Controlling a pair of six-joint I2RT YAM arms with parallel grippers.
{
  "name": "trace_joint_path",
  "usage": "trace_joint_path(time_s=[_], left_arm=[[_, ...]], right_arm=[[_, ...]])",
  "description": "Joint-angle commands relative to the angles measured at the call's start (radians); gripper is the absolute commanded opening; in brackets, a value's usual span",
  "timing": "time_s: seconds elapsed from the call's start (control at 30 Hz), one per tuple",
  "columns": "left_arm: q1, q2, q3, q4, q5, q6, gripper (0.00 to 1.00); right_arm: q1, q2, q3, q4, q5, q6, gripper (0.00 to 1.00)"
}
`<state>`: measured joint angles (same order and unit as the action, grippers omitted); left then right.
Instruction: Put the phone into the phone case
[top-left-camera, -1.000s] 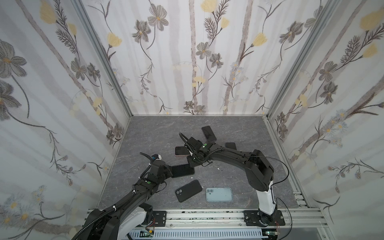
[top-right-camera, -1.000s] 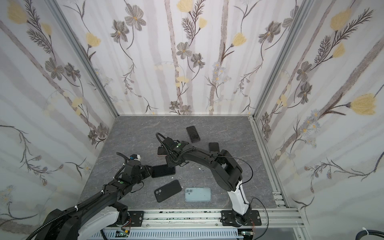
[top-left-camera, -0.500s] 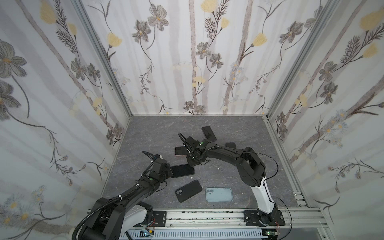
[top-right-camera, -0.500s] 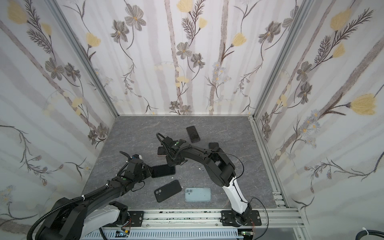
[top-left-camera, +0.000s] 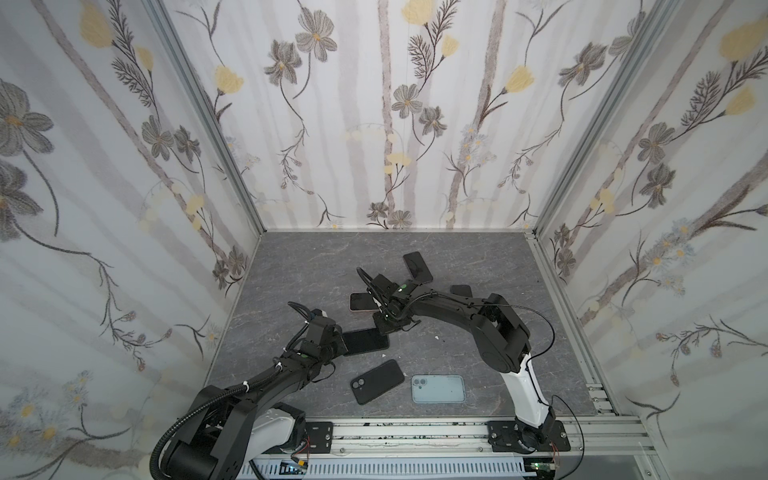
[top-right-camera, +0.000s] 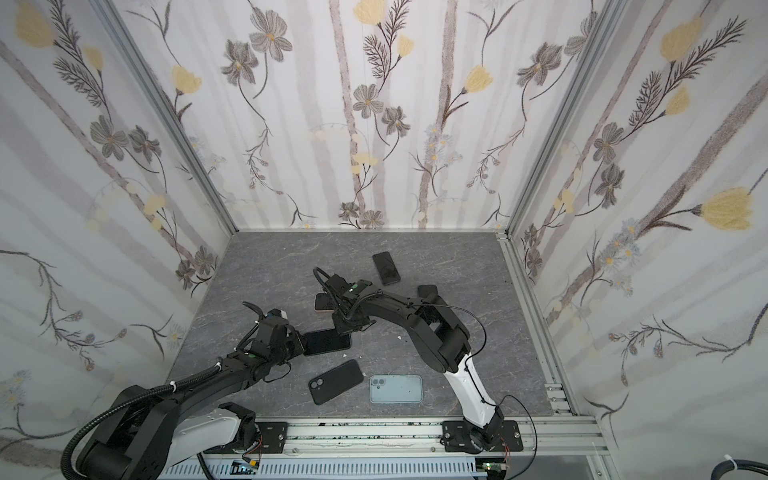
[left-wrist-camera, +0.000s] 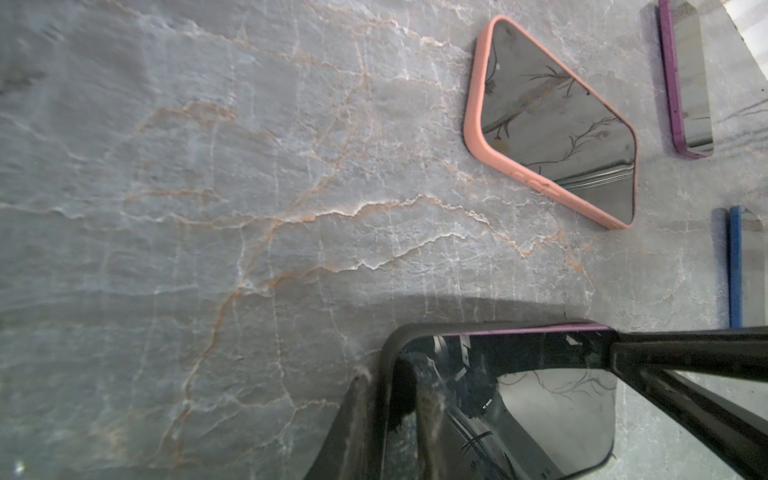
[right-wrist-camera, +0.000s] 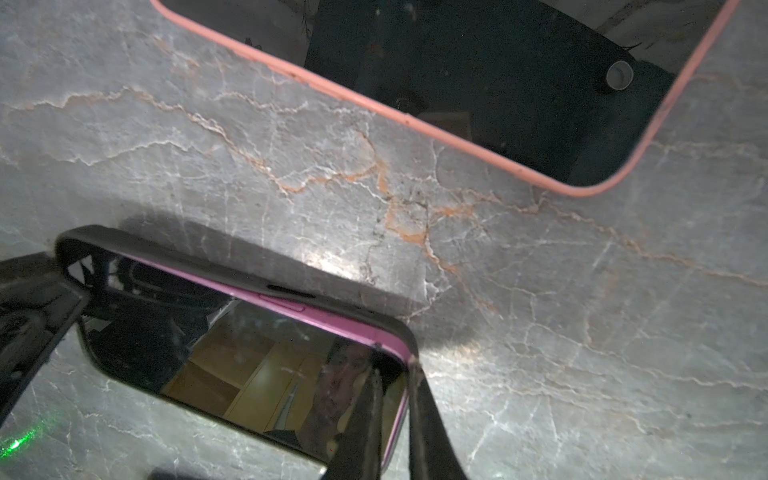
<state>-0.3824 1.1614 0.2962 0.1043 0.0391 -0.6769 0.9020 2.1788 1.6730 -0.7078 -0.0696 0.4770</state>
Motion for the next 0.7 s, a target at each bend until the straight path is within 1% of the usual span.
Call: trace_joint_path(time_s=[0.0, 0.23, 0.67], left_arm=[[0.001, 0.006, 0.007, 0.025, -0.002, 0.014, 0.20], [0.000, 0.005, 0.000, 0.025, -0.005, 0.013, 0.20], [0.001, 0.003, -0.015, 0.027, -0.006, 0.012, 0.19]], right_arm=[[0.002, 0.038, -0.015, -0.042, 0.020, -0.013, 0.12], [0.005, 0.071, -0.025, -0.061, 0.050, -0.018, 0.11], [0.005, 0.103, -0.045, -0.046, 0.036, -0.019, 0.11]])
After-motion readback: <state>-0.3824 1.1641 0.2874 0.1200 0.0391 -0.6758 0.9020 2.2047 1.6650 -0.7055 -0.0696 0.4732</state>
